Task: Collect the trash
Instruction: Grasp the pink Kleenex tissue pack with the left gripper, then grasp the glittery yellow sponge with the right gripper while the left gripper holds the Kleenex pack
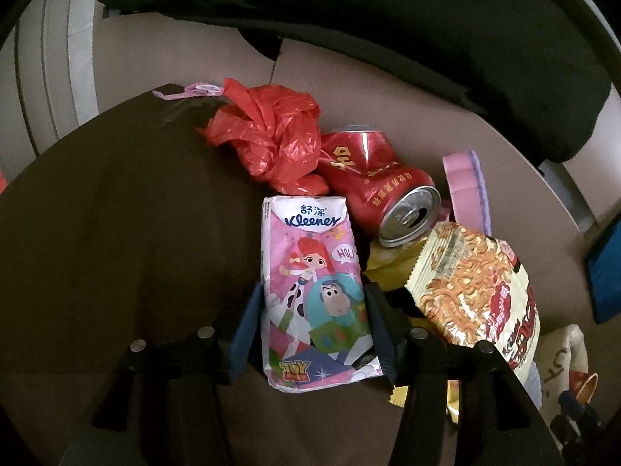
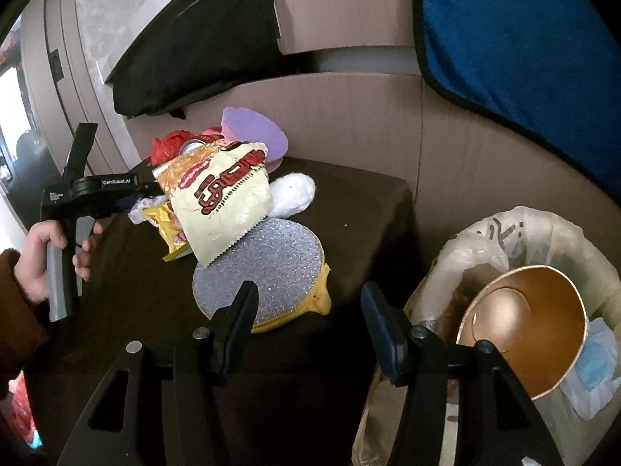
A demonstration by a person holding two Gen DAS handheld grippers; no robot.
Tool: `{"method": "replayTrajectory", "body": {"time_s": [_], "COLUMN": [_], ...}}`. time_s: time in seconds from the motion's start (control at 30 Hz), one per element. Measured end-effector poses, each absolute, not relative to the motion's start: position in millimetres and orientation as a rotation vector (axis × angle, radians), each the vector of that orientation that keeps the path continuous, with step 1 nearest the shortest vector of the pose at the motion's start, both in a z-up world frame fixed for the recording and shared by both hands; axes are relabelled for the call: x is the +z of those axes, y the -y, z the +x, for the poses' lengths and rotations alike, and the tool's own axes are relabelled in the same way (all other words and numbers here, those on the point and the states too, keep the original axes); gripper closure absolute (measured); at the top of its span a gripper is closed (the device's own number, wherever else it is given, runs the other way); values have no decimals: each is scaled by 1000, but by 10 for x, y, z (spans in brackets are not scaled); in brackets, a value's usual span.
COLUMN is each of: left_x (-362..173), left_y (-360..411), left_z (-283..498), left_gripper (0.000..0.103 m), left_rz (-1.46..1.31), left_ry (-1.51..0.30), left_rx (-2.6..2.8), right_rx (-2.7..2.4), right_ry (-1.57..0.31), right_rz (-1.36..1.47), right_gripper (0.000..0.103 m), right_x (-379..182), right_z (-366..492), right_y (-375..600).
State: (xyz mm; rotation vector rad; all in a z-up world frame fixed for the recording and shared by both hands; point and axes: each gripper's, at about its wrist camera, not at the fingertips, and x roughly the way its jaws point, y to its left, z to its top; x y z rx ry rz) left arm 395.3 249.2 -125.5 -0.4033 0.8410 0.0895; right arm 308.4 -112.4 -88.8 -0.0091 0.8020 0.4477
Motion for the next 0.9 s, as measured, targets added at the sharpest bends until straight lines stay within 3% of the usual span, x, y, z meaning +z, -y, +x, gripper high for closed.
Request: {"method": "replayTrajectory", "body": {"time_s": [0.2, 0.63, 0.8, 0.9], "left_x": [-1231, -1198, -1199, -1198], "left_y": [-2450, -2188, -2128, -2067], "left_z": [3760, 2611, 2478, 2406], "left_gripper": [58, 58, 58, 58], "left_rz": [-392, -308, -350, -334], "left_ry": [-850, -886, -888, -879], "left_rx": [114, -20, -77, -87], "right_rx": [468, 466, 462, 493], "right_ry": [-804, -863, -899, -902], "right_rz": [-6, 7, 28, 54], "right_gripper": [51, 51, 55, 65], "right_x": [-900, -1041, -1161, -1174], "right_z": [3133, 3452, 3555, 3560], "right_y": [1048, 915, 870, 867]}}
